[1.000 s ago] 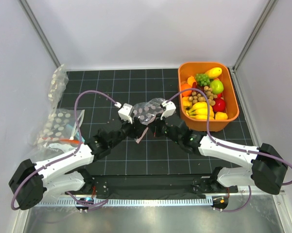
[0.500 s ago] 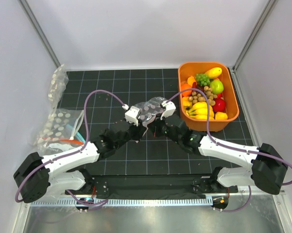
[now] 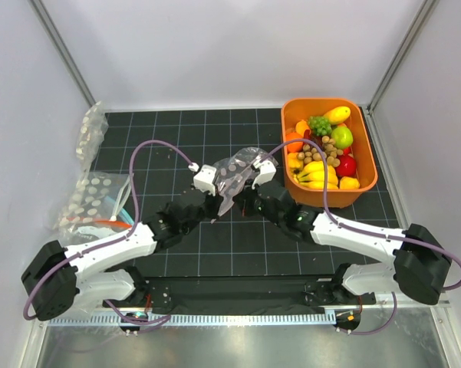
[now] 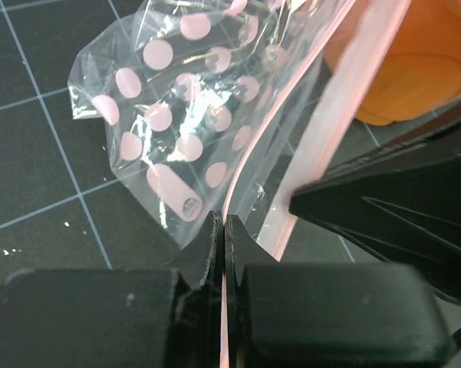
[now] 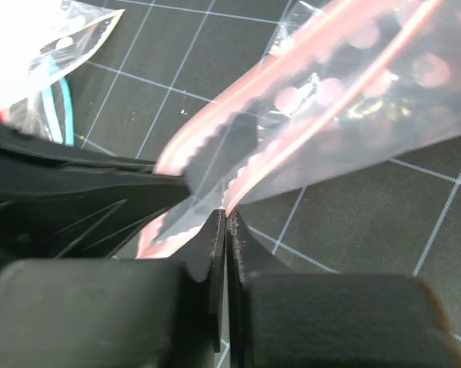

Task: Place the food in the zip-top bag and seal the zipper
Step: Open the zipper of the food storage bag at the center of the board.

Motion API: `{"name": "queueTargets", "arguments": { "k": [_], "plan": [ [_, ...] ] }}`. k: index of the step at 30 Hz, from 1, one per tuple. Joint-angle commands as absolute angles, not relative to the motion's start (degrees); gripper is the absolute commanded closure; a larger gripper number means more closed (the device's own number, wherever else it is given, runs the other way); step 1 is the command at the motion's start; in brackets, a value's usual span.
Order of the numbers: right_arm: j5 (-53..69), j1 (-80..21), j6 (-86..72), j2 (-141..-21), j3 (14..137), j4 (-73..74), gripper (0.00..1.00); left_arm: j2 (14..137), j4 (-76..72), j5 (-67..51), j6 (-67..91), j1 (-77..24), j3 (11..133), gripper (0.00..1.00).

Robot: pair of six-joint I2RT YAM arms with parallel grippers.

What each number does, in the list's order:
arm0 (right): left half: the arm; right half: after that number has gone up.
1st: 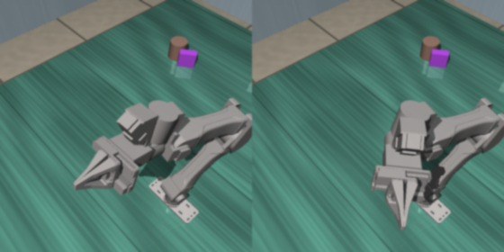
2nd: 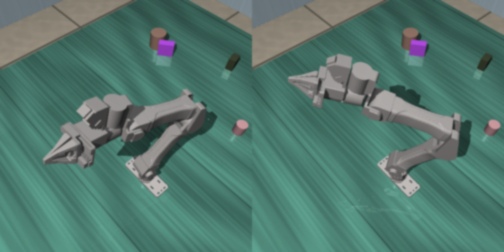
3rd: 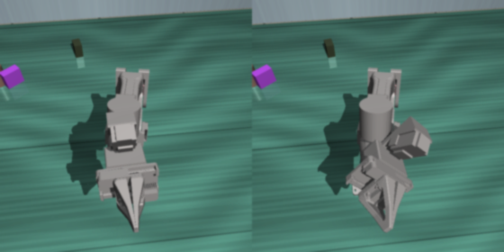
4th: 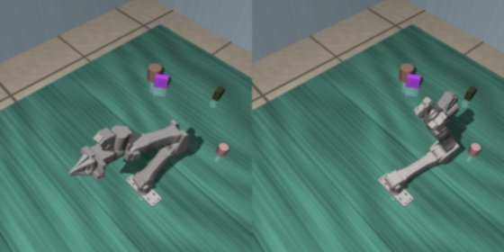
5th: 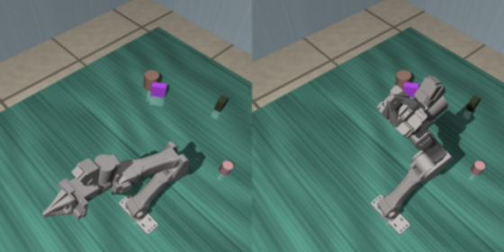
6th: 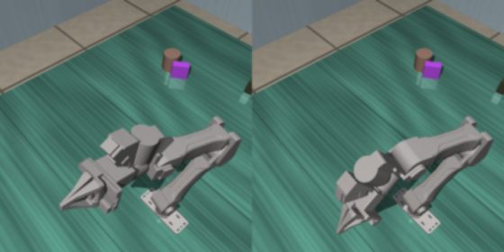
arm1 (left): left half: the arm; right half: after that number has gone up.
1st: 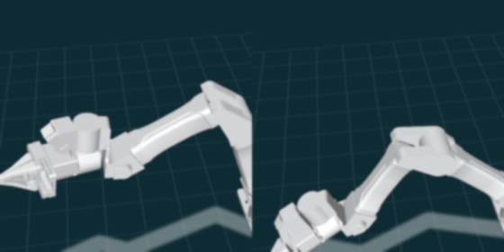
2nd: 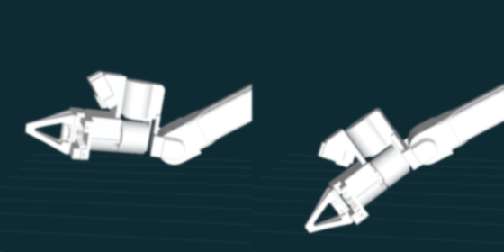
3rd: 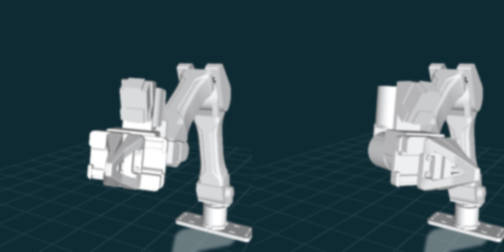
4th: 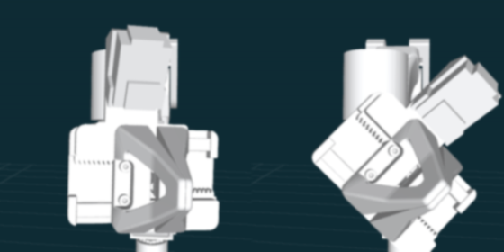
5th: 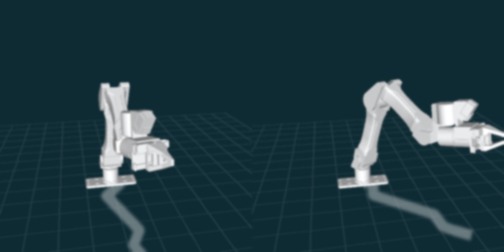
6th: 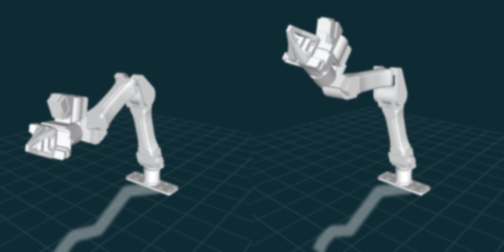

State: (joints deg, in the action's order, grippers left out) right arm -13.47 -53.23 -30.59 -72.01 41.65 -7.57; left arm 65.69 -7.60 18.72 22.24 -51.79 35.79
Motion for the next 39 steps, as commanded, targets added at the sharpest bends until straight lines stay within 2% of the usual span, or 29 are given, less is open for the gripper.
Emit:
{"name": "queueTargets", "arguments": {
  "k": [1, 2, 3, 4, 7, 14, 23, 26, 33, 34, 36, 37, 38, 39],
  "plan": [
    [-16.4, -52.4, -31.8, -72.9, 44.7, -6.9, 0.9, 62.6, -9.0, 20.6, 22.8, -51.9, 36.4, 1.0],
    [-16.3, -52.2, -32.0, -73.0, 44.7, -6.9, 0.83, 62.1, -9.6, 20.1, 22.7, -51.9, 36.2, 1.0],
    [-16.4, -52.2, -32.0, -73.0, 44.7, -6.9, 0.7, 61.8, -9.8, 19.9, 22.6, -51.9, 35.9, 1.0],
    [-16.4, -52.1, -31.9, -72.9, 44.6, -6.9, 0.63, 61.7, -9.9, 19.2, 22.5, -51.9, 35.8, 1.0],
    [-17.0, -51.9, -31.9, -72.5, 44.4, -6.9, 0.51, 61.5, -10.3, 17.8, 22.4, -52.0, 35.7, 1.0],
    [-17.7, -51.7, -32.1, -70.8, 43.0, -8.0, 0.45, 63.1, -11.2, 12.8, 22.4, -52.0, 36.4, 1.0],
    [-21.1, -50.9, -33.7, -68.6, 41.8, -7.7, 0.44, 65.8, -10.8, 11.1, 20.0, -54.3, 38.1, 1.0],
    [-21.5, -50.0, -34.4, -68.5, 41.5, -7.6, 0.47, 65.8, -10.8, 11.1, 19.8, -54.8, 38.2, 1.0],
    [-21.8, -48.6, -35.8, -68.9, 41.4, -6.2, 0.74, 64.3, -9.2, 16.3, 20.5, -54.8, 38.0, 1.0],
    [-21.8, -48.6, -35.7, -68.9, 41.6, -6.2, 0.81, 64.2, -8.8, 16.9, 20.5, -54.8, 37.9, 1.0],
    [-21.4, -48.6, -35.4, -69.2, 41.7, -6.0, 0.88, 63.5, -8.5, 19.1, 20.6, -54.8, 37.7, 1.0],
    [-21.0, -48.6, -34.5, -69.3, 41.9, -6.0, 0.97, 63.5, -7.7, 20.2, 20.8, -54.8, 37.9, 1.0],
    [-20.2, -48.7, -33.6, -69.5, 42.3, -5.7, 0.99, 63.4, -7.2, 22.1, 20.9, -54.8, 38.0, 1.0],
    [-18.5, -49.3, -32.7, -69.8, 42.6, -5.8, 0.99, 63.1, -6.8, 22.8, 20.9, -54.8, 38.1, 0.95]
  ]
}}
